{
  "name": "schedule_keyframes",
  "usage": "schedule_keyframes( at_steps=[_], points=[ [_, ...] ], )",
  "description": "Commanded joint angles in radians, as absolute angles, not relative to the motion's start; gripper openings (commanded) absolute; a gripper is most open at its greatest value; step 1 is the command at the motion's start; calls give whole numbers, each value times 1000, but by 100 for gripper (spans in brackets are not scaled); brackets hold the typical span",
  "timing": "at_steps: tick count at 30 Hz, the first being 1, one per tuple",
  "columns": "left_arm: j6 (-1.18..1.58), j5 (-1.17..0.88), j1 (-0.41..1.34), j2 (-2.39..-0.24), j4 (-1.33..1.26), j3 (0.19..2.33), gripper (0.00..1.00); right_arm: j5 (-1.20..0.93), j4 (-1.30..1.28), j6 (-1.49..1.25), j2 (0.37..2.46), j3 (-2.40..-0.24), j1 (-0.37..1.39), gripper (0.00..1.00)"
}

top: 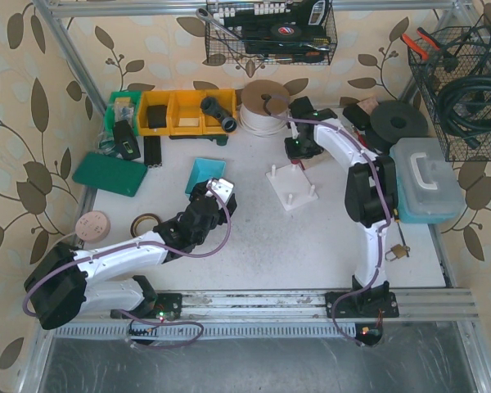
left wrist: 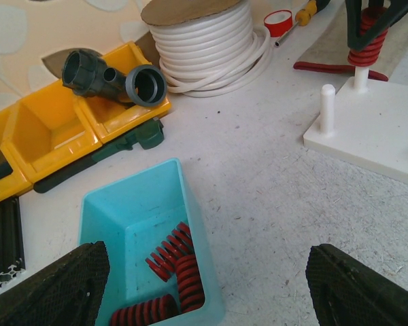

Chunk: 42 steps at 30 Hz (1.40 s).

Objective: Install the large spring

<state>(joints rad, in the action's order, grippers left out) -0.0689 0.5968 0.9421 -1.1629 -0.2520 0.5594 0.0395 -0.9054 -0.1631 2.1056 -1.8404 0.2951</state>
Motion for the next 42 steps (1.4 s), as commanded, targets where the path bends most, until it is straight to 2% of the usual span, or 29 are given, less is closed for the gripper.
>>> schedule_keyframes(
  at_steps=[1,9,15,23,29,33,39,42],
  points=[
    [-51,606,939,-1137,-265,595,82,25,-922,-155,2156,-1886,295,0],
    [-50,601,939,-1133,-264,595,82,43,-943,-151,2212,-1913,296,13],
    [-50,595,939,-1135,-259,597,82,46,-960,-149,2217,-1929,298,32],
    [-60,610,939,-1144,-263,597,82,72,-965,-156,2069,-1872,298,48],
    [-39,597,939,-1123,-276,587,79,39,-845,-186,1813,-1600,302,56],
    [16,690,921,-1118,-276,576,77,30,-757,-216,1621,-1405,310,61],
    [228,486,718,-1214,81,770,72,30,-628,-268,1399,-1177,340,73],
    [264,391,650,-1272,173,852,68,21,-525,-302,1314,-1063,359,90]
  ],
)
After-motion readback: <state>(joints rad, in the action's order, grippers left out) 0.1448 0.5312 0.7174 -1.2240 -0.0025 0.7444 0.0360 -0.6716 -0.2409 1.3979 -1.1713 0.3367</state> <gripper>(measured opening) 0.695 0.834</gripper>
